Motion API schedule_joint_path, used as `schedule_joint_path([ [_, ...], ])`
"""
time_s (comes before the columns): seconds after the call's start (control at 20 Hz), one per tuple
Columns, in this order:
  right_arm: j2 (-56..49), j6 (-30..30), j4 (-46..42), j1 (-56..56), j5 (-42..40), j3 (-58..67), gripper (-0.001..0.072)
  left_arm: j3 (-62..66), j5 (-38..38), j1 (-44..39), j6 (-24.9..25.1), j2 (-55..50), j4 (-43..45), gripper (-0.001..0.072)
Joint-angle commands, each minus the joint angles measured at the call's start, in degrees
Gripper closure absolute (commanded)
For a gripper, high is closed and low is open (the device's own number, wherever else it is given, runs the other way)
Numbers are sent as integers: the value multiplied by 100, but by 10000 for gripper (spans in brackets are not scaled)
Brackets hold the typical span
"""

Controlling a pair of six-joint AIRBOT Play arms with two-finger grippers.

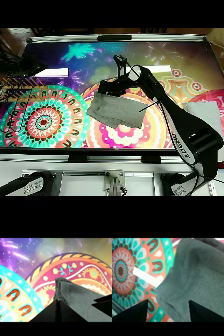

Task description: Fold the shirts.

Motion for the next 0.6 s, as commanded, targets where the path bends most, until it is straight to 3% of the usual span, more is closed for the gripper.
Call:
schedule_joint_path([
  [0.0, 184, -146, -625, -450, 811, -2, 95, 2, -358, 262, 168, 155, 101, 677],
  [0.15, 719, -48, -2288, -1453, 2345, -9, 95, -11, -269, 256, 175, 138, 155, 678],
  [0.25, 848, -37, -2809, -2133, 3018, -420, 95, -52, -286, 258, 177, 138, 232, 677],
  [0.35, 883, -48, -2151, -2697, 3108, -1281, 81, -70, -378, 258, 177, 138, 334, 677],
  [0.45, 881, -437, -667, -3010, 2369, -2249, 78, -70, -415, 258, 219, 138, 372, 677],
  [0.55, 868, -643, -105, -2979, 1561, -2844, 78, -70, -413, 258, 212, 138, 369, 677],
])
